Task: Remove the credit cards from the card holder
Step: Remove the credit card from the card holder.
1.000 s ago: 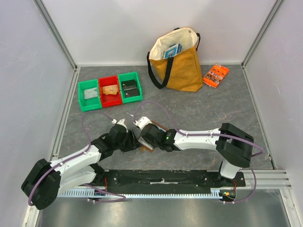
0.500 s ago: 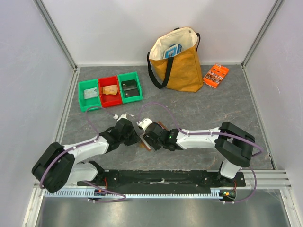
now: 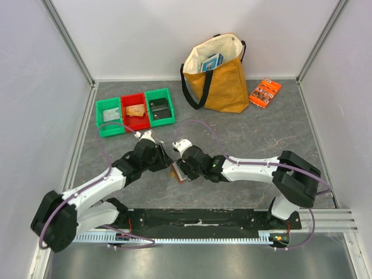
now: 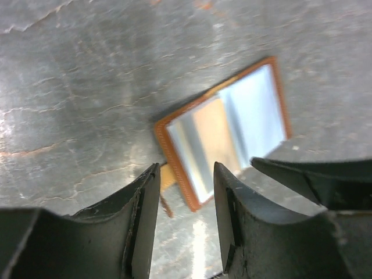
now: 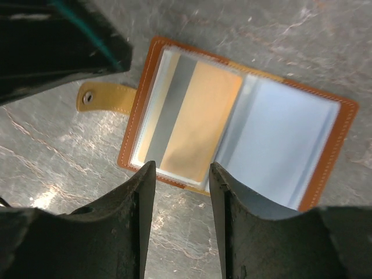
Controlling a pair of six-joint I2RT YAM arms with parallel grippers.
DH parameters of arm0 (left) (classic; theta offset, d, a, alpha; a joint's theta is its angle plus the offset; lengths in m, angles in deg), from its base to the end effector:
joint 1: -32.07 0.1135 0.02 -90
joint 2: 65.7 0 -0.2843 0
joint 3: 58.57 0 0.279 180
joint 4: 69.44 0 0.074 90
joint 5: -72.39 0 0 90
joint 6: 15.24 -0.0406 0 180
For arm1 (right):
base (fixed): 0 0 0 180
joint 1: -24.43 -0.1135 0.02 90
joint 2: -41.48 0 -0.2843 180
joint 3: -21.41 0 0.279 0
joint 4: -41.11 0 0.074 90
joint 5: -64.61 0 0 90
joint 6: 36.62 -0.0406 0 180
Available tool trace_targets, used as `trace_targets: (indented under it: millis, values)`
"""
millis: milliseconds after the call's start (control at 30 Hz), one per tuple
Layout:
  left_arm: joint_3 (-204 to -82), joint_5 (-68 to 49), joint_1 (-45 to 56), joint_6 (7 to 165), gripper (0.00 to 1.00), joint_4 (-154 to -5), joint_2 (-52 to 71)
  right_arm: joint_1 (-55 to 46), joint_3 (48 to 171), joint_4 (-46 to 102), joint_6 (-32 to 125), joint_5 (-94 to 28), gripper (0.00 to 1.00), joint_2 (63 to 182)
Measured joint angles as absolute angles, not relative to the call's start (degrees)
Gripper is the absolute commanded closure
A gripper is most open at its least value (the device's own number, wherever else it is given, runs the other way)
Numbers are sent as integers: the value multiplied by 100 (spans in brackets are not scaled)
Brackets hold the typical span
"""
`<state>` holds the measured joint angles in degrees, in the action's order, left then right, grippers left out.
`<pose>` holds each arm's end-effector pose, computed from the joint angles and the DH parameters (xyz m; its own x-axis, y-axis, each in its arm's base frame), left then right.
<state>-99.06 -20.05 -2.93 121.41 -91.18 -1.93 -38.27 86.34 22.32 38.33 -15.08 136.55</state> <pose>0.1907 -0.1314 0.1772 -0.7965 -0.3292 -0.5071 -0.0449 0.8687 -0.4933 0.1722 0.3177 0.1707 -0.5469 -0.5027 -0.6695 -0.7024 0.7106 0.0403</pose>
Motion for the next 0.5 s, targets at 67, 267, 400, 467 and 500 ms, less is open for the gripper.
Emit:
trace_targets:
  millis: [67,267,400,467,500]
  values:
    - [-10011,-1904,-293,12128,56,-9277,-589,-3685,8564,2323,3791,-1576,51,13439]
    - [-10219,-1185,-365,12124,61,-9280,-777,-3438,8470,2588,3828,-1773,50,13249]
    - [-10035,-761,-438,12165,71,-9094,-453,-3453,8372,2721,3903,-1860,50,13253]
    - [-9852,-624,-444,12224,77,-8960,-316,-3460,8352,2785,3929,-1921,51,13273]
    - [-9779,-582,-451,12248,79,-8915,-261,-3460,8341,2820,3942,-1948,51,13286]
